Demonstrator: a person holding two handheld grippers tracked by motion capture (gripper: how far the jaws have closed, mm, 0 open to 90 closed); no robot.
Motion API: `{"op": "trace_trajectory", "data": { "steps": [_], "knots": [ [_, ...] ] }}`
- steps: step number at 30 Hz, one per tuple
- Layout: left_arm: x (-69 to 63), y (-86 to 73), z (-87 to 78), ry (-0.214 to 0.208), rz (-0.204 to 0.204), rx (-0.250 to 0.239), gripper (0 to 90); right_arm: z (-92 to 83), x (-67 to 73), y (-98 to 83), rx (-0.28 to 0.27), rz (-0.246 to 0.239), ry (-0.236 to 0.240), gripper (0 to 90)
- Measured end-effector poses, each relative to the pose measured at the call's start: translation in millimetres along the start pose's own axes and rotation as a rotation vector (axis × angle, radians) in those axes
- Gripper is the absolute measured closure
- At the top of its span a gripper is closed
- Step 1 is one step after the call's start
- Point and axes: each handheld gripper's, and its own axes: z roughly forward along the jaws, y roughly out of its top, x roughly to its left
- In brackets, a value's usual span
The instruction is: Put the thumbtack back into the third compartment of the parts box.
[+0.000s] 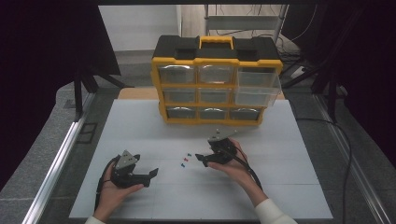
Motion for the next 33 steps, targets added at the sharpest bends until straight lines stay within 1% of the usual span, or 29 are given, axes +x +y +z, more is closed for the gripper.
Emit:
{"op": "trace_trajectory", "data": {
  "steps": [3,4,5,8,10,11,14,15,17,18,21,23,24,26,28,29,30,32,33],
  "knots": [
    [0.0,0.1,-0.1,-0.001,-0.001,-0.001,9.2,10.3,1.6,6.3,0.020,-0.016,-0.005,23.5],
    [0.0,0.1,-0.1,-0.001,-0.001,-0.001,9.1,10.3,1.6,6.3,0.020,-0.016,-0.005,23.5],
    [-0.1,0.0,-0.2,-0.001,0.000,-0.001,9.2,18.7,2.9,9.1,0.032,-0.030,0.002,24.0],
    [-0.1,-0.1,-0.1,-0.001,0.000,0.000,9.2,27.3,4.4,13.5,0.045,-0.035,-0.001,25.1],
    [-0.1,-0.2,-0.1,0.000,0.001,0.000,9.1,29.4,4.3,14.5,0.045,-0.034,0.006,25.1],
    [-0.2,-0.3,0.0,0.002,0.002,0.002,9.1,34.2,5.3,18.0,0.050,-0.034,0.014,25.5],
    [-0.1,-0.3,0.2,0.004,0.002,0.003,9.1,39.6,6.6,21.6,0.051,-0.037,0.023,26.3],
    [-0.3,-0.4,0.5,0.004,-0.001,0.000,9.1,39.6,6.6,21.6,0.051,-0.037,0.023,26.3],
    [0.1,-0.6,0.8,0.005,0.000,0.002,9.1,46.0,7.3,23.1,0.061,-0.055,0.020,28.3],
    [0.1,-0.6,0.8,0.005,0.000,0.002,9.1,48.6,7.5,22.4,0.069,-0.052,0.021,28.6],
    [0.4,-1.1,0.1,0.008,-0.003,-0.002,9.1,56.3,7.6,18.9,0.106,-0.052,0.005,30.1],
    [0.4,-1.2,0.4,0.009,-0.003,0.000,9.1,58.2,7.4,18.2,0.111,-0.060,0.000,31.1],
    [0.3,-1.4,0.9,0.010,-0.001,0.002,9.1,60.6,7.7,17.5,0.118,-0.066,-0.006,33.5],
    [-0.1,-1.4,2.0,0.010,0.002,0.008,9.1,62.0,8.0,17.2,0.122,-0.068,-0.009,34.8],
    [-0.3,-1.5,2.6,0.011,0.004,0.011,9.1,67.3,8.3,15.4,0.144,-0.087,-0.010,39.0],
    [-0.3,-1.5,2.6,0.011,0.004,0.011,9.1,67.3,8.3,15.4,0.144,-0.087,-0.010,39.0],
    [0.0,-1.6,2.4,0.013,0.003,0.010,9.1,69.6,9.1,14.7,0.153,-0.095,-0.005,44.3],
    [0.2,-1.7,2.0,0.015,0.002,0.010,9.1,70.6,10.0,14.4,0.164,-0.108,0.000,50.9],
    [0.2,-1.8,2.0,0.014,0.002,0.010,9.1,70.7,10.2,14.4,0.167,-0.106,0.013,55.5]
  ]
}}
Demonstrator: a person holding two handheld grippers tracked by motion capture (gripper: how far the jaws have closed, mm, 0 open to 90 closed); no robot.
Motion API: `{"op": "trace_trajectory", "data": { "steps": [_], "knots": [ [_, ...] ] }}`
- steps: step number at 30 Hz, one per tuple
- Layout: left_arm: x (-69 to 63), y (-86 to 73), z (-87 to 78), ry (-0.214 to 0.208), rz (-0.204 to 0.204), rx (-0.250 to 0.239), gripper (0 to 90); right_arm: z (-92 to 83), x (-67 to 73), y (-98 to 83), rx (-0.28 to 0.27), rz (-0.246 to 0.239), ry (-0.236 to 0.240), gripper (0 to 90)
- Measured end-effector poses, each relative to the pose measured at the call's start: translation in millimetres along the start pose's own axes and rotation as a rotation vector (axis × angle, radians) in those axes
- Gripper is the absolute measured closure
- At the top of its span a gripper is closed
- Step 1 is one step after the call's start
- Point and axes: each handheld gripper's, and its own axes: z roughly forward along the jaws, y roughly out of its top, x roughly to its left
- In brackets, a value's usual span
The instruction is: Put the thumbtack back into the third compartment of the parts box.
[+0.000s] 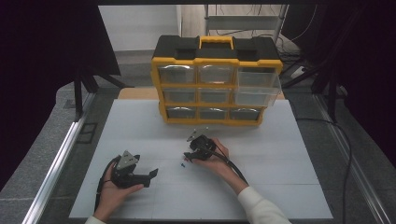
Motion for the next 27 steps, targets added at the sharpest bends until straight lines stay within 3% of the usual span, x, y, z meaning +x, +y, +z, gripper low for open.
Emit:
{"op": "trace_trajectory", "data": {
  "steps": [6,9,21,27],
  "knots": [
    [-1.0,-0.2,-0.2,0.001,0.002,0.000,9.1,-1.7,1.3,1.4,0.021,0.003,0.019,69.1],
    [-0.7,-0.2,-0.6,0.002,0.002,-0.001,9.1,-2.6,1.4,1.4,0.027,0.024,0.035,81.5],
    [-0.2,-0.5,-0.5,0.006,-0.001,-0.002,9.1,-7.0,-3.3,-1.4,0.013,0.079,0.061,82.2],
    [-1.0,-0.6,0.5,0.006,0.003,0.002,9.1,-26.7,-11.5,-1.5,-0.066,0.124,0.076,82.2]
  ]
}}
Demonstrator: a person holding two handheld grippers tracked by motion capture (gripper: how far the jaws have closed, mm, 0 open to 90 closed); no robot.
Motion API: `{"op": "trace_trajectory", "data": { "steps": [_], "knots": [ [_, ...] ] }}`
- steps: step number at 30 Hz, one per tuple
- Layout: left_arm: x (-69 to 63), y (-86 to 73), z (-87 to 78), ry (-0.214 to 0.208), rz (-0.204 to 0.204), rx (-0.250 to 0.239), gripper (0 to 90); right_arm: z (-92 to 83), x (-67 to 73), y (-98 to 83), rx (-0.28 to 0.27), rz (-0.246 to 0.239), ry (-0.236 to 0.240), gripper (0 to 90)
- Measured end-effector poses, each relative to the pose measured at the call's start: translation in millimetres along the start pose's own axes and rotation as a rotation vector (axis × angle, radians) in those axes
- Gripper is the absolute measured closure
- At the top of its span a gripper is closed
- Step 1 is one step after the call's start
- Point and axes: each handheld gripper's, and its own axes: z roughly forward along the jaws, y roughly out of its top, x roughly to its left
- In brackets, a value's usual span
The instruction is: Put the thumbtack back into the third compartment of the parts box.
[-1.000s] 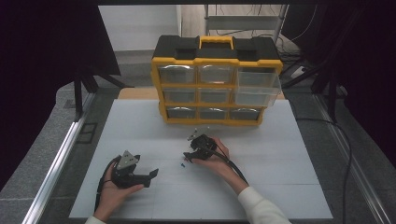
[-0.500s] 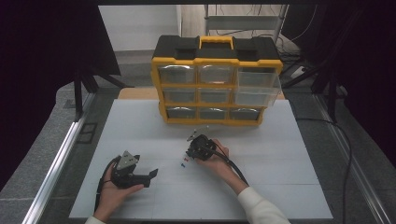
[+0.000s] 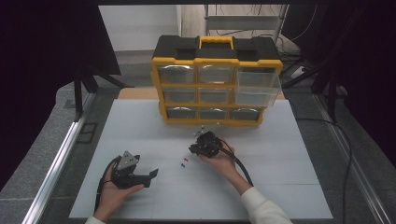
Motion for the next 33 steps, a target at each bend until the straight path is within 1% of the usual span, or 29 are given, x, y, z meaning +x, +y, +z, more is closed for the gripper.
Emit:
{"op": "trace_trajectory", "data": {
  "steps": [1,3,4,5,8,9,11,12,14,16,17,21,24,25,30,31,33],
  "knots": [
    [0.2,0.1,-0.3,0.003,-0.001,-0.002,9.1,-4.1,-0.4,-0.1,-0.011,0.010,0.010,82.3],
    [0.3,0.1,-0.2,0.004,-0.002,-0.002,9.1,-6.4,-0.8,-0.2,-0.016,0.006,0.011,82.2],
    [0.3,0.2,-0.1,0.004,-0.002,-0.001,9.1,-13.0,-0.9,-0.2,-0.032,0.019,0.021,82.2],
    [0.1,0.1,0.0,0.004,-0.002,0.000,9.1,-15.1,-0.8,0.1,-0.037,0.022,0.023,82.2],
    [0.2,0.3,-0.1,0.004,-0.001,-0.001,9.1,-20.4,0.0,1.5,-0.050,0.016,0.018,82.2],
    [0.4,0.3,0.2,0.004,-0.003,-0.001,9.1,-25.9,1.2,3.5,-0.069,0.013,0.026,82.2],
    [0.5,0.3,0.2,0.005,-0.003,-0.001,9.2,-27.7,1.5,4.2,-0.075,0.010,0.027,82.2],
    [0.8,0.3,0.3,0.006,-0.005,-0.001,9.2,-33.4,1.9,6.0,-0.091,0.013,0.034,82.2],
    [0.9,0.2,0.2,0.007,-0.006,-0.001,9.2,-37.8,1.4,6.9,-0.104,0.017,0.040,82.2],
    [0.8,0.1,0.1,0.007,-0.006,-0.001,9.2,-40.3,0.9,7.1,-0.109,0.020,0.043,82.2],
    [0.6,0.1,-0.2,0.006,-0.005,-0.002,9.2,-45.7,0.0,7.4,-0.115,0.024,0.041,82.2],
    [0.6,0.1,-0.7,0.004,-0.005,-0.002,9.2,-53.3,-0.8,7.3,-0.133,0.038,0.041,82.2],
    [0.6,0.2,-0.6,0.005,-0.005,-0.003,9.3,-57.1,-1.0,7.0,-0.136,0.043,0.037,82.2],
    [0.6,0.2,-0.6,0.004,-0.005,-0.003,9.3,-60.4,-0.8,6.8,-0.145,0.046,0.043,82.2],
    [0.5,0.2,-0.8,0.004,-0.006,-0.004,9.3,-67.8,0.2,7.8,-0.158,0.050,0.039,82.2],
    [0.6,0.2,-0.7,0.005,-0.006,-0.003,9.3,-71.0,0.1,8.7,-0.168,0.045,0.038,82.2],
    [0.6,0.2,-0.4,0.006,-0.006,-0.003,9.3,-72.0,0.2,9.1,-0.170,0.046,0.037,82.2]
  ]
}}
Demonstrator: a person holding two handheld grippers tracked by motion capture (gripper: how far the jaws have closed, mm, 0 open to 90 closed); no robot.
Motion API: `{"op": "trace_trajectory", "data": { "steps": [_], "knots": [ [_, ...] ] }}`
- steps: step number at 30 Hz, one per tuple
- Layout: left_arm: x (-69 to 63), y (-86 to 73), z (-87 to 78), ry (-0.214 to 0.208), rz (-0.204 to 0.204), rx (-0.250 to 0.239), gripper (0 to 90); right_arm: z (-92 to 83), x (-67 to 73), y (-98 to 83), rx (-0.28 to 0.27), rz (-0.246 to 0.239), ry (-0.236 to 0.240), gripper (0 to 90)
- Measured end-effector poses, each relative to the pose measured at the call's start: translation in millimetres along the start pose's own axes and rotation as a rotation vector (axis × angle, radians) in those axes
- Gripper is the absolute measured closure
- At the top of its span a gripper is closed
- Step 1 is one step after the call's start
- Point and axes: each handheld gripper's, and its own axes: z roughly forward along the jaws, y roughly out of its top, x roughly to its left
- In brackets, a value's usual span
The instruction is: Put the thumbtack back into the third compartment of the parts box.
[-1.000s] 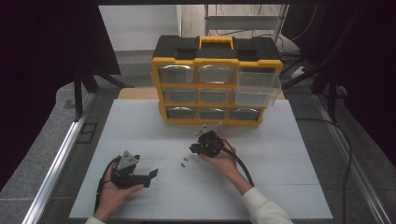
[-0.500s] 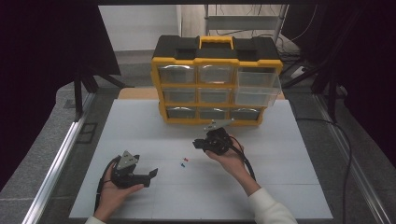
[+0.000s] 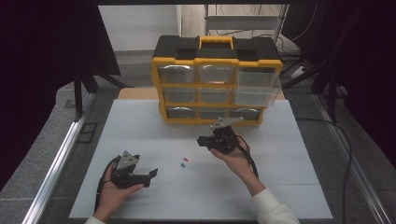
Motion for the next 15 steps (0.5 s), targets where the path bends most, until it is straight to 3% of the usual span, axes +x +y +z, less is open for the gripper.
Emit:
{"op": "trace_trajectory", "data": {
  "steps": [15],
  "knots": [
    [0.1,0.1,-0.6,0.001,0.005,-0.001,9.3,-23.3,6.6,14.8,-0.076,-0.009,-0.002,82.2]
  ]
}}
